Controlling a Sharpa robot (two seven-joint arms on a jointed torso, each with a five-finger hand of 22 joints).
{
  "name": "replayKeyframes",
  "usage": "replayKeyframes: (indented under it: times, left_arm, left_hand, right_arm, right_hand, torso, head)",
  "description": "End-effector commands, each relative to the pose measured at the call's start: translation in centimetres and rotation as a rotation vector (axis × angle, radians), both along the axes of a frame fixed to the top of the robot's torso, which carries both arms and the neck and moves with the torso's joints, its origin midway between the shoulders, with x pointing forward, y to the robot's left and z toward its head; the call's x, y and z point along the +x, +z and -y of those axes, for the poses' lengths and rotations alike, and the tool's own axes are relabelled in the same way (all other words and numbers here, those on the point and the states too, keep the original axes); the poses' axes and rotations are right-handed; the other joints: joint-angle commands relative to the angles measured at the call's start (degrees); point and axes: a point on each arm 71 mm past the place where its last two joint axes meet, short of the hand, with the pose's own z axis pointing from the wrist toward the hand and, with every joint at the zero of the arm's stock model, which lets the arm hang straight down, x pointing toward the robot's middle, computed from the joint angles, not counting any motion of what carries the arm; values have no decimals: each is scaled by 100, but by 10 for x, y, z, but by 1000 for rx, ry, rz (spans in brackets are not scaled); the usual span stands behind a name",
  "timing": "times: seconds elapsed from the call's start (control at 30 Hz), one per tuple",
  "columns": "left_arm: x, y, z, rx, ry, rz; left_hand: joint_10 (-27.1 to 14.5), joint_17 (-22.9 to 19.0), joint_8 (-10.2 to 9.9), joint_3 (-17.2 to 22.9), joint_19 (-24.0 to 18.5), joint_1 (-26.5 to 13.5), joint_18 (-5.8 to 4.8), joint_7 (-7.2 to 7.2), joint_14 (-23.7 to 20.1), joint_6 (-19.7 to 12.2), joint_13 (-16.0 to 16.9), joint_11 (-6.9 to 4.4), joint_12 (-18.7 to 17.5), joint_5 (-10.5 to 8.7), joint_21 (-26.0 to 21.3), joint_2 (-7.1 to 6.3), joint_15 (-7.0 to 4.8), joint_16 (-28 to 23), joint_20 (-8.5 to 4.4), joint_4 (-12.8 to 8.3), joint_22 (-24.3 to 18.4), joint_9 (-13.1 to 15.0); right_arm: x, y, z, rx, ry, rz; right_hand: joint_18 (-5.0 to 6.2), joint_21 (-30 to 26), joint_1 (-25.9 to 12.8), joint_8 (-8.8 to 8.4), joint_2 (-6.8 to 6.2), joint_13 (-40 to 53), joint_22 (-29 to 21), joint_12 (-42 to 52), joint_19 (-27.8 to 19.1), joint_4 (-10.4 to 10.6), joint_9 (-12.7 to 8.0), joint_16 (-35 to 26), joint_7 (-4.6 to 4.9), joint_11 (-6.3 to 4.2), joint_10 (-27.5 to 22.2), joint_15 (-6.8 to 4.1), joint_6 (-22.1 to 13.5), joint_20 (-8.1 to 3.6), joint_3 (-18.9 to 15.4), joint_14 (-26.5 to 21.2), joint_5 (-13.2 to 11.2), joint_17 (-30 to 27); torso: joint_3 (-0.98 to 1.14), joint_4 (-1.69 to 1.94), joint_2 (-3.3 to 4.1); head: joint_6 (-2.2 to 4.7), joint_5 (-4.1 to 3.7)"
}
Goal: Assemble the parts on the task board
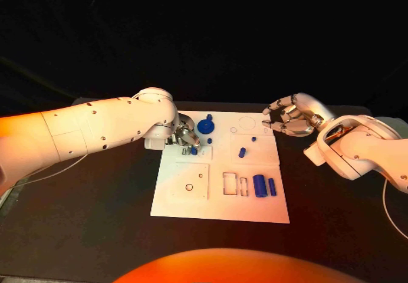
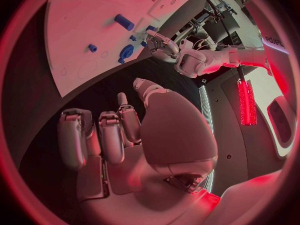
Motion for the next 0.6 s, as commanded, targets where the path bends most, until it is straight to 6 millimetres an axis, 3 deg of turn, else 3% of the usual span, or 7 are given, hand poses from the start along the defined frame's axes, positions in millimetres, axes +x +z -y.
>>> replayKeyframes:
  times: [0.03,0.6]
  left_arm:
    - [-1,-1,1,-1,-8,-8]
    - [2,0,0,-1,2,7]
  left_hand:
    - [44,1505,-27,-23,184,-57,-61,-27,596,33,8,8,34,17,23,26,-39,21,-41,-4,630,-9]
    - [47,1505,-30,-32,182,-54,-59,-37,596,48,9,1,33,19,19,86,-42,21,-43,36,625,-12]
  right_arm:
    - [-1,0,-1,-9,15,2]
    - [-1,-1,-1,-9,14,1]
  right_hand:
    - [55,-35,-28,23,-17,361,978,-15,217,13,-7,-20,-26,-16,-2,-22,-28,-53,11,529,-20,1256]
    - [56,-36,-30,23,-18,362,978,-14,217,14,-7,-21,-25,-16,-2,-22,-29,-53,11,529,-21,1255]
  torso:
    - [1,-3,3]
    - [-3,-4,2]
  head:
    - [2,-1]
    - [4,-10]
